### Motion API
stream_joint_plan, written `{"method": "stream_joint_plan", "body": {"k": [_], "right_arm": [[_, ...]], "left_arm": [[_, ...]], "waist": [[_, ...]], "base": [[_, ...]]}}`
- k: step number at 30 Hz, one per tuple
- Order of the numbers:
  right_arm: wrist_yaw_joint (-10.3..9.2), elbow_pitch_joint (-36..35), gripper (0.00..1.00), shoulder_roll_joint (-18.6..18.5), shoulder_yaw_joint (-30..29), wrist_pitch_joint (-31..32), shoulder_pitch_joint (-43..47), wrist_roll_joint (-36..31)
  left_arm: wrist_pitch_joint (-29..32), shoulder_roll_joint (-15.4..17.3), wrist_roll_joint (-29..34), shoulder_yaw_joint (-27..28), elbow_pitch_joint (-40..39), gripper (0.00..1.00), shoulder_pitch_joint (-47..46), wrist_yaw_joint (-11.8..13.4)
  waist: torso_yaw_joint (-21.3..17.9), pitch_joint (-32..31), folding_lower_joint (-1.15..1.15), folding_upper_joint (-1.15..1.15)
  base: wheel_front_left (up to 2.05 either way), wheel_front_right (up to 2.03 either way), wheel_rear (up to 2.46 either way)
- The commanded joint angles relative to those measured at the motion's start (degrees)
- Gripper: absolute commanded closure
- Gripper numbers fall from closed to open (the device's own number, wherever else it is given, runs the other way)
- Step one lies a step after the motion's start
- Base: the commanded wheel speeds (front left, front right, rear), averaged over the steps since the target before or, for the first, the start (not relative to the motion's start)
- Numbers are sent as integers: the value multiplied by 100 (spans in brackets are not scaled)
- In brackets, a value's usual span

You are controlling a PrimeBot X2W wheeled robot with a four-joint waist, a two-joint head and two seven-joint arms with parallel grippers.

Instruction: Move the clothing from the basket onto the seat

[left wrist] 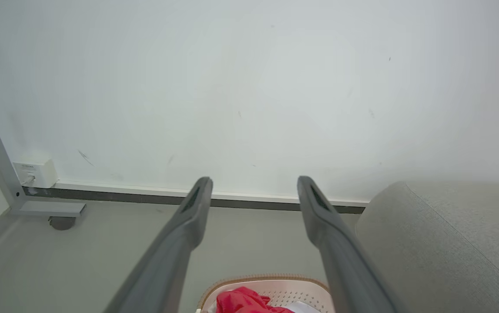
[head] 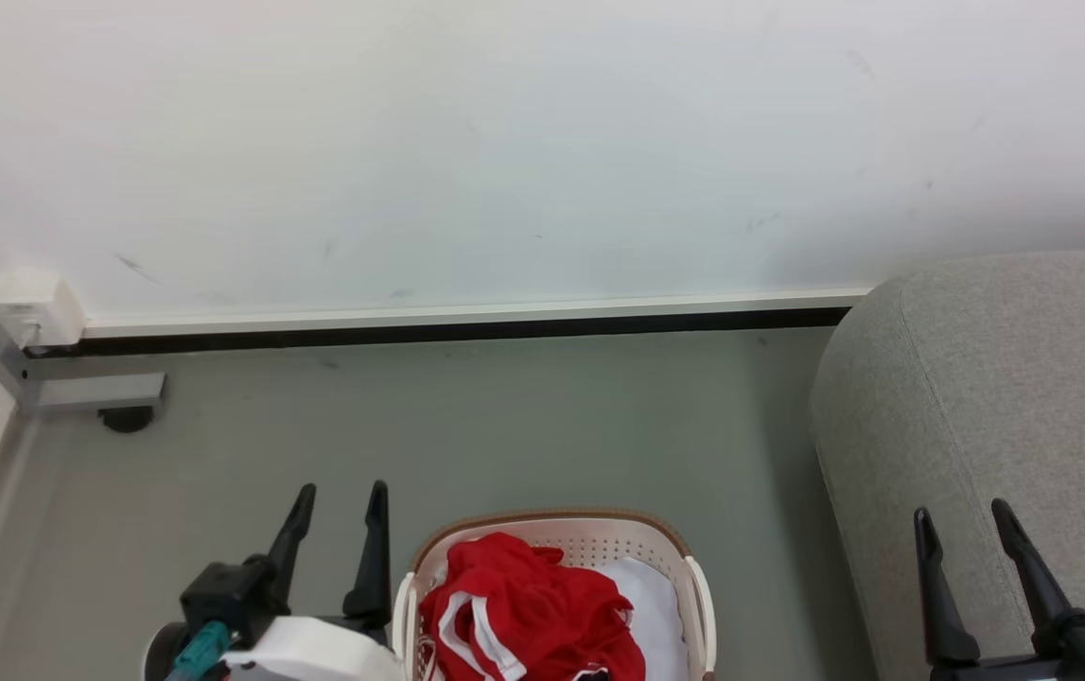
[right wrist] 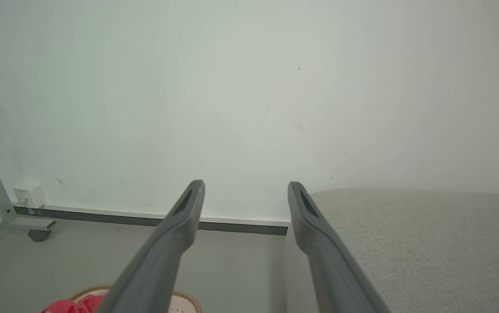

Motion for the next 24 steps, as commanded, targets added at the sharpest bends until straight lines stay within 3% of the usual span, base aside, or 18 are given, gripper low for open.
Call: {"method": "stream_joint_plan", "body": {"k": [1,12,24], "right_arm": [[-12,35,0,-18,14,2,83,38],[-12,371,0,-19,94,2,247,136],[-12,434,0,-19,105,2,200,135]], "left_arm": [[-1,-26,87,81,-92,0,117,-25],[-1,-259,469,886,-680,0,828,-247],[-1,-387,668,1155,-566,0,1057,-468]], "waist": [[20,-21,1,0],[-27,-153,1,0],[15,-131,1,0]], "base": [[0,0,0],[0,0,0],[0,0,0]]}}
